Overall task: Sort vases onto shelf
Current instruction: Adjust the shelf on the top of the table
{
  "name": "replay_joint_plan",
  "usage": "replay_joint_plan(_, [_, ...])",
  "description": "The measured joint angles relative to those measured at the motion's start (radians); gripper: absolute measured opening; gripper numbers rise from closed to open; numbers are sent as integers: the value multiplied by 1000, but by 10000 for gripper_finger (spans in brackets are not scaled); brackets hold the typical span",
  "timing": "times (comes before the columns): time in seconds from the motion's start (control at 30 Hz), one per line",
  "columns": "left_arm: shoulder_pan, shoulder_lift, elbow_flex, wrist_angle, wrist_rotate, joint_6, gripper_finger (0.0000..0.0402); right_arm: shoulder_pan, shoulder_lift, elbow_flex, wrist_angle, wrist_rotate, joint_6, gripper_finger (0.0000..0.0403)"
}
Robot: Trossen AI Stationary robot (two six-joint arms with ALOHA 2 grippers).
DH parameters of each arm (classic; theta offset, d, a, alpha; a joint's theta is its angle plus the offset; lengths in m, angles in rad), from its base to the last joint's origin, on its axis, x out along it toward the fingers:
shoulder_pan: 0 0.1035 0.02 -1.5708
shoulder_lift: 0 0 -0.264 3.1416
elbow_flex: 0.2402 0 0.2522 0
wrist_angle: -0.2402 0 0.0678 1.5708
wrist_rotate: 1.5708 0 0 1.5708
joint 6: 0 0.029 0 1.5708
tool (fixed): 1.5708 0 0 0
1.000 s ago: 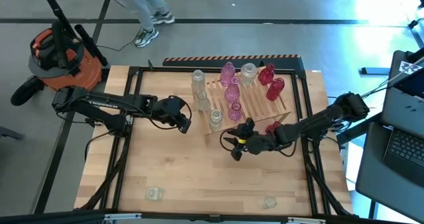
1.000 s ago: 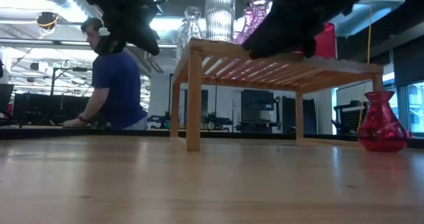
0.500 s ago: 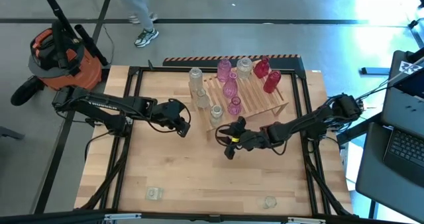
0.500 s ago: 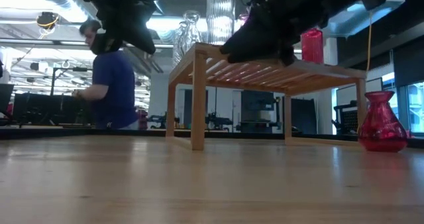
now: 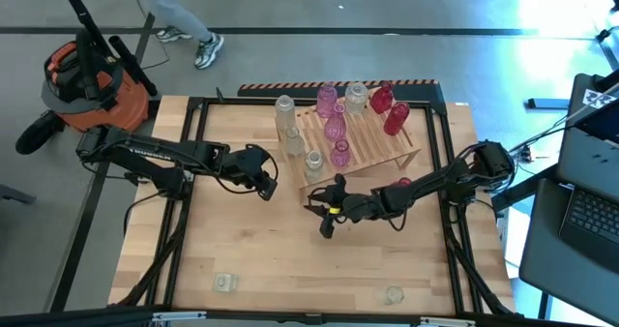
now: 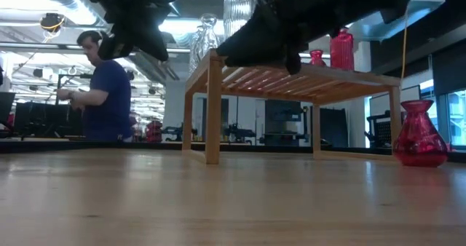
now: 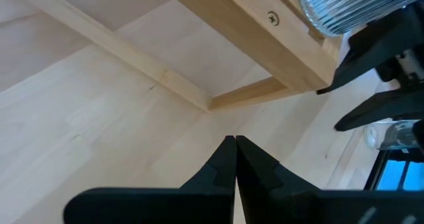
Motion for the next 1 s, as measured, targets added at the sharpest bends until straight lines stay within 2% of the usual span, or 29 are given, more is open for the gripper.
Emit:
replay_joint_plan(0.23, [-20,0,0,-17,0,0,0,-10,20,49,-9,89,-98,92])
replay_joint_plan(0.43, [-32,0,0,-24,-1,-10,0,-31,118,135,-11,44,-110,92])
replay_joint_plan(0.6, [-44,0,0,-24,-1,-26,0,-46,186,226,-25,-21,-184,92])
replay_joint_plan(0.83, [-77,0,0,-28,-17,-51,0,-67,236,308,-91,-2,-259,92])
replay_joint_plan(1.0, [-98,0,0,-28,-19,-75,0,-72,233,317,-121,-37,-260,92])
